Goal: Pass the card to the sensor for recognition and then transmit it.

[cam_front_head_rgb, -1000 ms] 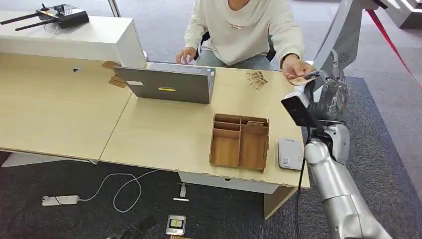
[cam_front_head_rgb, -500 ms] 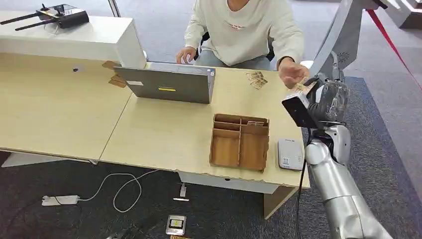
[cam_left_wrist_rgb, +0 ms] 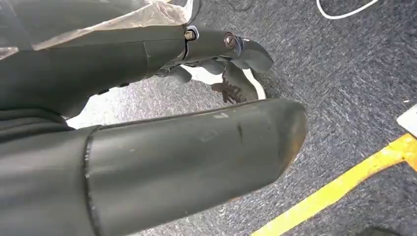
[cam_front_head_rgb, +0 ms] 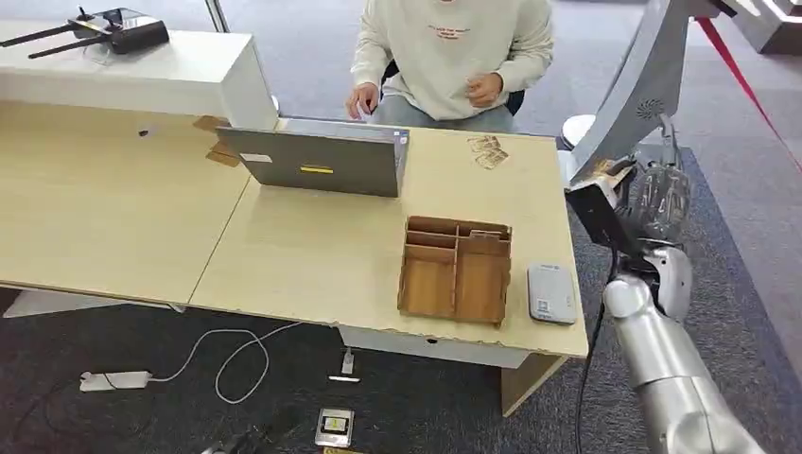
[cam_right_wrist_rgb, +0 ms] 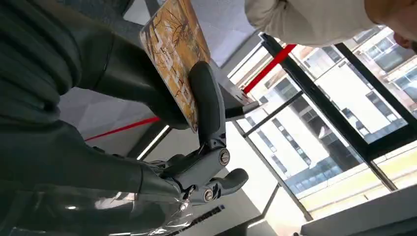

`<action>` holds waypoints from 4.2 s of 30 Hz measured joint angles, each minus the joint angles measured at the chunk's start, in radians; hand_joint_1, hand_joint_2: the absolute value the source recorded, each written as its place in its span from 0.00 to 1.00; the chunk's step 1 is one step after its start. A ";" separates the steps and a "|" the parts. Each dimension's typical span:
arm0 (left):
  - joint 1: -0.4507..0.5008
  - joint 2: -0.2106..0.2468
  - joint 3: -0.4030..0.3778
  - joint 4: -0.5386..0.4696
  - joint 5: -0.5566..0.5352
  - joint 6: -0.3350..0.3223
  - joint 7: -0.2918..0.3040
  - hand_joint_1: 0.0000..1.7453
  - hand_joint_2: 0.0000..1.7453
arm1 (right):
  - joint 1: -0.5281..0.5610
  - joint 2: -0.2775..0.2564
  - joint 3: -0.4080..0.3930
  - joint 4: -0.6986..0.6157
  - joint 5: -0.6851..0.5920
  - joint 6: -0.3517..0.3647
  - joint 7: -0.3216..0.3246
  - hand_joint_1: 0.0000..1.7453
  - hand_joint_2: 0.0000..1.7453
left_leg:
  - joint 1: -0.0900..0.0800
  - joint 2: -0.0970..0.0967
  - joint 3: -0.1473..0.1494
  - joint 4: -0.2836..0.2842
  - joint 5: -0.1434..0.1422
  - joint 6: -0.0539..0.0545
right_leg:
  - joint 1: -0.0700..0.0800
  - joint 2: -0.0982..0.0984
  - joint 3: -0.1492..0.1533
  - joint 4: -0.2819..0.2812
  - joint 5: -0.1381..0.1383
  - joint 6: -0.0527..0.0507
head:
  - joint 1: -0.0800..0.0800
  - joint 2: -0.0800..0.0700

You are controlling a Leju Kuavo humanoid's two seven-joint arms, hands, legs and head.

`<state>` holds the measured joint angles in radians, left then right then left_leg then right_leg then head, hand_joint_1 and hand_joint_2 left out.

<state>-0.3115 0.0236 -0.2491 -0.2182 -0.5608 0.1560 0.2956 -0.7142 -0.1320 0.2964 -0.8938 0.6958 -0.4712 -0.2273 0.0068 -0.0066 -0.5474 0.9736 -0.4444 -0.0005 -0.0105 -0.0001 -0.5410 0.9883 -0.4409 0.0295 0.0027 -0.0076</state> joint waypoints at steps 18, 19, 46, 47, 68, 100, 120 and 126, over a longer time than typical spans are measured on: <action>0.026 0.010 0.001 0.000 0.021 0.021 -0.016 0.00 0.00 | 0.193 -0.106 -0.039 0.056 0.058 0.143 0.053 1.00 1.00 | 0.000 0.001 -0.001 0.000 0.000 0.000 | 0.000 0.000 0.000 0.000 0.000 0.000 | 0.000 0.000; 0.026 0.010 0.001 0.000 0.021 0.021 -0.016 0.00 0.00 | 0.195 -0.108 -0.039 0.056 0.058 0.144 0.053 1.00 1.00 | 0.000 0.001 -0.001 0.000 0.000 0.000 | 0.000 0.000 0.000 0.000 0.000 0.000 | 0.000 0.000; 0.012 0.005 0.000 0.000 -0.027 -0.001 -0.009 0.00 0.00 | 0.216 -0.040 -0.005 -0.043 0.107 0.226 0.083 1.00 1.00 | 0.000 0.001 -0.001 0.000 0.000 0.000 | 0.000 0.000 0.000 0.000 0.000 0.000 | 0.000 0.000; 0.011 0.005 0.000 0.000 -0.029 -0.003 -0.007 0.00 0.00 | 0.216 -0.034 -0.003 -0.047 0.113 0.235 0.083 1.00 1.00 | 0.000 0.001 -0.001 0.000 0.000 0.000 | 0.000 0.000 0.000 0.000 0.000 0.000 | 0.000 0.000; -0.007 -0.002 0.000 0.000 -0.040 -0.011 0.016 0.00 0.00 | 0.216 0.022 0.068 -0.026 0.143 0.317 0.082 1.00 1.00 | 0.000 0.001 -0.001 0.000 0.000 0.000 | 0.001 0.000 0.000 0.000 0.000 0.000 | 0.000 0.000; 0.015 0.000 0.002 0.000 0.000 0.018 0.007 0.00 0.00 | 0.146 -0.016 0.084 0.234 0.106 0.223 0.091 1.00 1.00 | 0.000 0.001 0.000 0.000 0.000 0.000 | 0.001 0.000 0.000 0.000 0.000 0.000 | 0.000 0.000; 0.022 0.000 0.002 0.000 -0.019 0.022 0.005 0.00 0.00 | 0.122 -0.050 0.056 0.311 0.041 0.168 0.087 1.00 1.00 | 0.000 0.001 0.001 0.000 0.000 0.000 | 0.001 0.000 0.002 0.000 0.000 0.000 | 0.000 0.000; 0.022 0.001 0.002 0.000 -0.022 0.020 -0.003 0.00 0.00 | 0.118 -0.049 0.028 0.289 -0.088 0.165 0.036 1.00 1.00 | 0.000 0.001 0.001 0.000 0.000 0.000 | 0.000 0.000 0.002 0.000 0.000 0.000 | 0.000 0.000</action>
<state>-0.2892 0.0244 -0.2468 -0.2186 -0.5833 0.1762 0.2926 -0.5963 -0.1812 0.3247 -0.6050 0.6075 -0.3064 -0.1915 0.0067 -0.0055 -0.5469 0.9733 -0.4444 -0.0006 -0.0102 0.0002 -0.5389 0.9884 -0.4405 0.0295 0.0027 -0.0076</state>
